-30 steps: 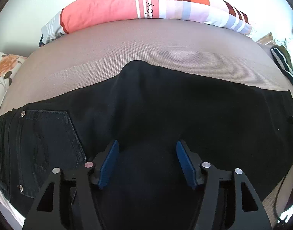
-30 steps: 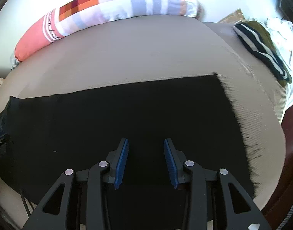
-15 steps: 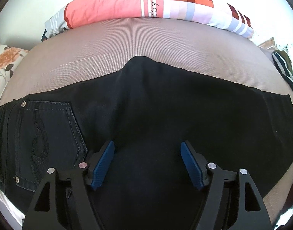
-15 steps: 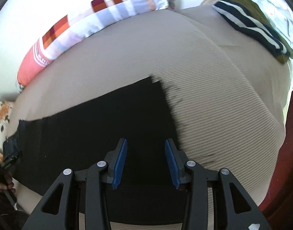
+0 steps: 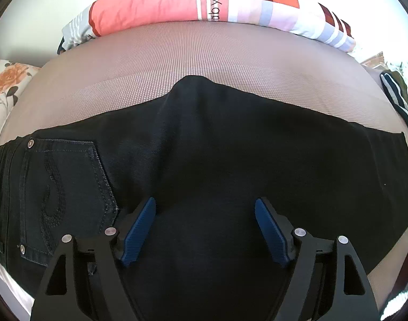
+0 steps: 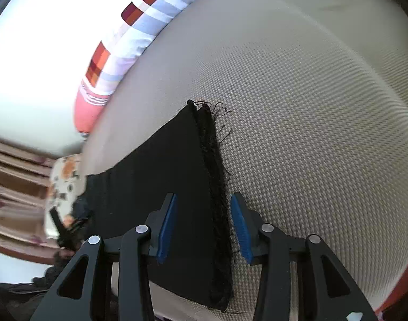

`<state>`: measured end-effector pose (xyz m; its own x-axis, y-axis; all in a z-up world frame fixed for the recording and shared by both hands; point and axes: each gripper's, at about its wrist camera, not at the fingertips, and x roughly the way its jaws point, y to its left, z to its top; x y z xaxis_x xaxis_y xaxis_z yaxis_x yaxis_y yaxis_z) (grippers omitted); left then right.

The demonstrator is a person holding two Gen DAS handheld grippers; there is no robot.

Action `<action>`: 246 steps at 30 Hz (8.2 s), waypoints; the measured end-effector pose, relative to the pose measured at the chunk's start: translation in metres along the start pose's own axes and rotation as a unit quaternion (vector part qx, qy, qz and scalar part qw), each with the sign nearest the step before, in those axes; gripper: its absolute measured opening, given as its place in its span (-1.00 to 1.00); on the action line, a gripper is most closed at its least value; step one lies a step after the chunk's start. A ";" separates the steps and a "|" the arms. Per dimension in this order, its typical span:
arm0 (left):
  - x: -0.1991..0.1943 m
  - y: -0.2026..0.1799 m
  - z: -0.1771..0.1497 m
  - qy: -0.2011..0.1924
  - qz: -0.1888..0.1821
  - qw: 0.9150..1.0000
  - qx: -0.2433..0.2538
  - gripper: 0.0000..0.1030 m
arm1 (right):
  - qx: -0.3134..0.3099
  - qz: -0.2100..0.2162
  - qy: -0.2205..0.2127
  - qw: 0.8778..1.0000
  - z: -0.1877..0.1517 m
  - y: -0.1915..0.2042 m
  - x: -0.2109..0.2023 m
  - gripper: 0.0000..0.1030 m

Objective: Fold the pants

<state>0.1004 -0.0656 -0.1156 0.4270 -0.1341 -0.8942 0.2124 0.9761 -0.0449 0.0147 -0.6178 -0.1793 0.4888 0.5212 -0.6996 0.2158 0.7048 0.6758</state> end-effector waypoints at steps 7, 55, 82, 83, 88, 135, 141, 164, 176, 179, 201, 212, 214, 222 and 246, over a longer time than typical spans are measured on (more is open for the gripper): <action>0.002 -0.002 0.000 -0.001 0.004 1.000 -0.005 0.56 | 0.003 0.041 0.014 0.999 0.013 -0.001 0.024 -0.69; -0.067 0.078 -0.025 -0.072 -0.098 0.991 -0.054 0.60 | -0.141 0.004 0.119 0.983 -0.060 0.334 0.285 -0.97; 0.041 0.022 0.048 0.152 -0.354 0.920 -0.065 -0.13 | -0.036 -0.064 -0.071 0.995 -0.060 0.244 0.129 -0.38; 0.045 0.021 0.049 0.161 -0.360 0.917 -0.066 -0.15 | -0.027 -0.061 -0.076 0.995 -0.060 0.239 0.126 -0.37; 0.060 0.013 0.057 0.194 -0.399 0.892 -0.082 -0.16 | 0.003 -0.045 -0.083 0.996 -0.059 0.224 0.125 -0.32; -0.012 0.052 0.029 0.026 -0.116 0.993 0.002 -0.46 | -0.191 -0.215 -0.050 0.956 -0.072 0.283 0.178 -0.33; -0.023 0.045 0.036 -0.011 -0.166 0.986 0.016 -0.46 | -0.204 -0.244 -0.045 0.947 -0.046 0.285 0.201 -0.33; -0.010 0.036 -0.013 0.030 -0.112 0.993 0.030 -0.33 | -0.198 -0.191 0.037 0.961 -0.131 0.290 0.178 -0.27; -0.055 0.063 -0.028 -0.026 0.006 0.999 0.031 0.04 | -0.256 -0.185 0.075 0.946 -0.156 0.323 0.210 -0.18; -0.065 0.080 -0.026 -0.026 0.001 1.000 0.018 0.05 | -0.258 -0.179 0.083 0.946 -0.157 0.331 0.218 -0.17; -0.070 0.282 -0.026 0.013 -0.043 0.991 -0.123 0.12 | -0.261 -0.132 0.131 0.947 -0.158 0.386 0.275 -0.03; -0.013 0.339 -0.026 0.076 -0.246 0.951 -0.169 0.12 | -0.208 -0.101 0.080 0.970 -0.141 0.399 0.254 -0.02; -0.006 0.345 -0.024 0.081 -0.273 0.942 -0.177 0.12 | -0.200 -0.113 0.062 0.971 -0.134 0.401 0.248 -0.02; 0.012 0.364 -0.017 0.095 -0.363 0.907 -0.192 0.12 | -0.186 -0.149 0.043 0.970 -0.120 0.407 0.253 0.01; 0.029 0.346 -0.024 0.059 -0.384 0.898 -0.207 -0.32 | -0.217 -0.146 0.035 0.965 -0.133 0.432 0.266 0.01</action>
<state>0.1650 0.2726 -0.1683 0.1941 -0.7992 -0.5689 0.0484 0.5870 -0.8081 0.1254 -0.1106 -0.1043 0.3986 0.2910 -0.8697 -0.0456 0.9534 0.2981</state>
